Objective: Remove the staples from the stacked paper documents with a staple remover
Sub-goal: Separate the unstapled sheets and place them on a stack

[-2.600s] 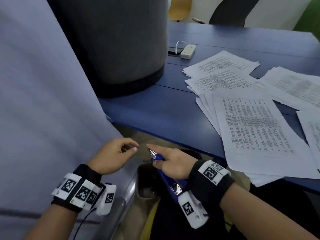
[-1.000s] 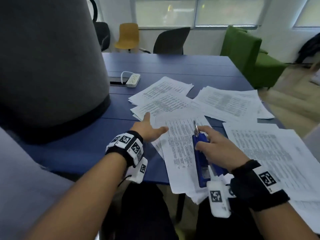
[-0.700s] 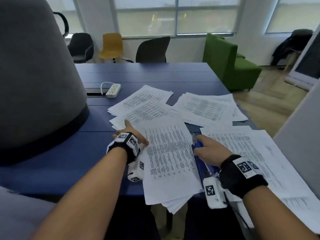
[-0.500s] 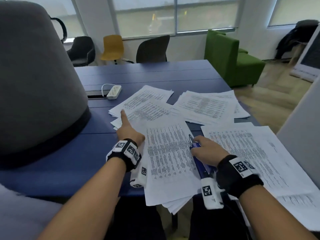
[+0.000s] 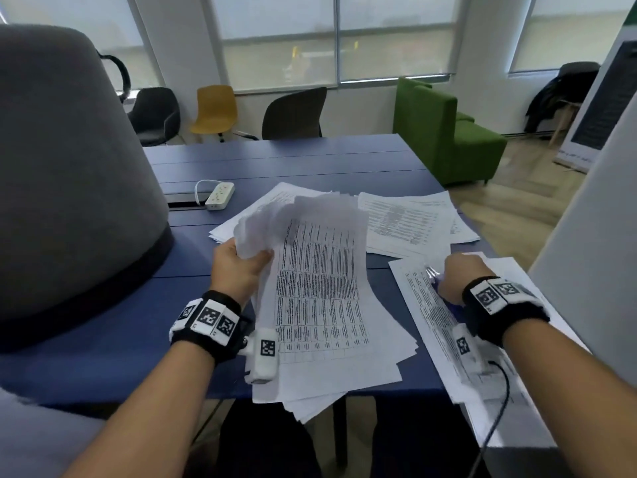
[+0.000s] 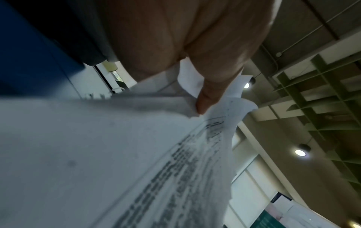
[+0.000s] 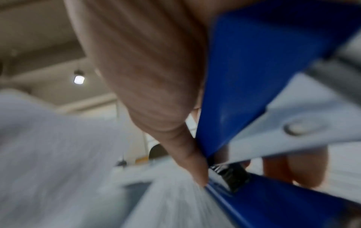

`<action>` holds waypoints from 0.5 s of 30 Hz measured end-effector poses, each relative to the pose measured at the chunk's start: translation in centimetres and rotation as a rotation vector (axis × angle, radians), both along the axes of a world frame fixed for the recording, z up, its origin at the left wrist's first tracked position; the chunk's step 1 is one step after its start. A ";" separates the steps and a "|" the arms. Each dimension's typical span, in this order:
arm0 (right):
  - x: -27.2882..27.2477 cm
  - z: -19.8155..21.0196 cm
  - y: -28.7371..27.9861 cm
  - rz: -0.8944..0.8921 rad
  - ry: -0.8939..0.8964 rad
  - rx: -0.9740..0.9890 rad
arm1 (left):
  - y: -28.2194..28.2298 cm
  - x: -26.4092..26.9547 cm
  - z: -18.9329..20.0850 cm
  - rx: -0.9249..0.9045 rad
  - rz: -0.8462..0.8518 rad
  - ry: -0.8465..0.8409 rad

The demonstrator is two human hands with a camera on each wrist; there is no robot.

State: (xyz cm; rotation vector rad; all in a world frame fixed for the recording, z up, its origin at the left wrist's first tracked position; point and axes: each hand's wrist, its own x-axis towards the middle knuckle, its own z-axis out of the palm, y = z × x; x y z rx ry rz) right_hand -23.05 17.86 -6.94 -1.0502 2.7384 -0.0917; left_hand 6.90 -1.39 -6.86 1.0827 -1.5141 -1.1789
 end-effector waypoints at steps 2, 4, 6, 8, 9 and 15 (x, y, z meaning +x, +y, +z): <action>0.3 -0.4 0.2 0.012 0.032 0.036 | 0.5 0.2 1.2 -0.012 -0.043 0.047; 0.7 0.0 0.2 0.000 0.086 0.031 | 0.9 0.5 2.4 -0.017 -0.070 0.123; 1.5 1.1 -0.3 0.049 0.113 -0.115 | 1.4 0.9 3.8 -0.021 -0.091 0.202; 3.0 3.1 -0.9 0.163 -0.079 -0.434 | 1.6 1.4 5.1 -0.035 -0.130 0.274; 4.0 4.2 -1.2 0.196 -0.260 -0.598 | 1.8 1.6 5.8 -0.046 -0.145 0.301; 9.0 7.1 -2.4 0.442 -1.036 -1.190 | 3.5 2.1 9.1 -0.159 -0.272 0.286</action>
